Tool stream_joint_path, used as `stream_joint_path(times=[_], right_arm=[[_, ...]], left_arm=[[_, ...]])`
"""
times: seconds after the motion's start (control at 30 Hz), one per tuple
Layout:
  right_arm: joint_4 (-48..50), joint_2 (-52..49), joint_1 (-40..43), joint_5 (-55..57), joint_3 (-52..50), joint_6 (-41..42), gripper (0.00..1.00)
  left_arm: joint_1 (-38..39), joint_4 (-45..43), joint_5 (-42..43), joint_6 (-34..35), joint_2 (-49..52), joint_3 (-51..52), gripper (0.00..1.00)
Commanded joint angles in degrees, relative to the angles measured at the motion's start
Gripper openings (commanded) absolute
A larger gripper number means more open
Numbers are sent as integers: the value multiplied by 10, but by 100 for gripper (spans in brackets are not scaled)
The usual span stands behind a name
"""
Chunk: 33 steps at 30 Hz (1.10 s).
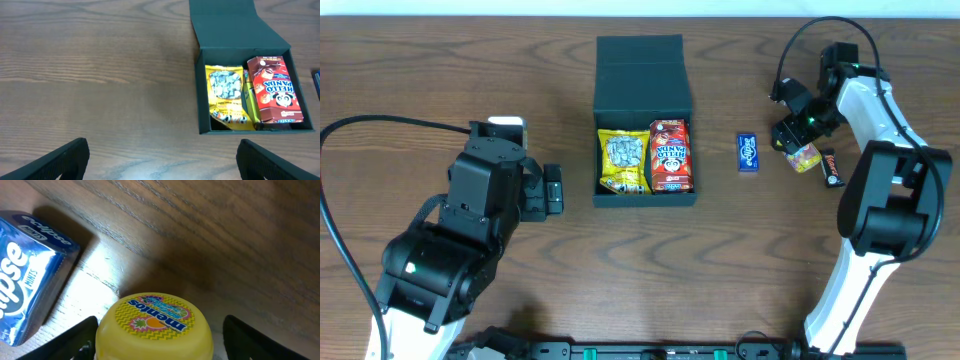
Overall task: Pack container
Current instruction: 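Grasp the yellow Mentos bottle by its cap with the right gripper, then carry the Mentos bottle left and lay it atop the candy bag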
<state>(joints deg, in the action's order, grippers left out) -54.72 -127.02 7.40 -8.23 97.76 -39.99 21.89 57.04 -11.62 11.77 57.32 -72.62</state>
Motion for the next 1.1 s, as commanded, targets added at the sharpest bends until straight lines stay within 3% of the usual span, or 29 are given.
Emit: stream_joint_path(times=[0.0,0.43,0.6,0.7,1.07], right_arm=[[1,-6,-3,6,-4,3,73],[2,-6,-3,8,-4,3,40],[15,-6,-3,7,-4,28,19],[32,-5,-4,7,-2,68,1],[27,31,-58,-4,90,97,1]], left_arm=[[-1,2,-8,-6,0,-11,95],[-1,2,-8,-6,0,-11,95],[-1,2,-8,-6,0,-11,95],[-1,2,-8,-6,0,-11,95],[-1,2,-8,-6,0,-11,95]])
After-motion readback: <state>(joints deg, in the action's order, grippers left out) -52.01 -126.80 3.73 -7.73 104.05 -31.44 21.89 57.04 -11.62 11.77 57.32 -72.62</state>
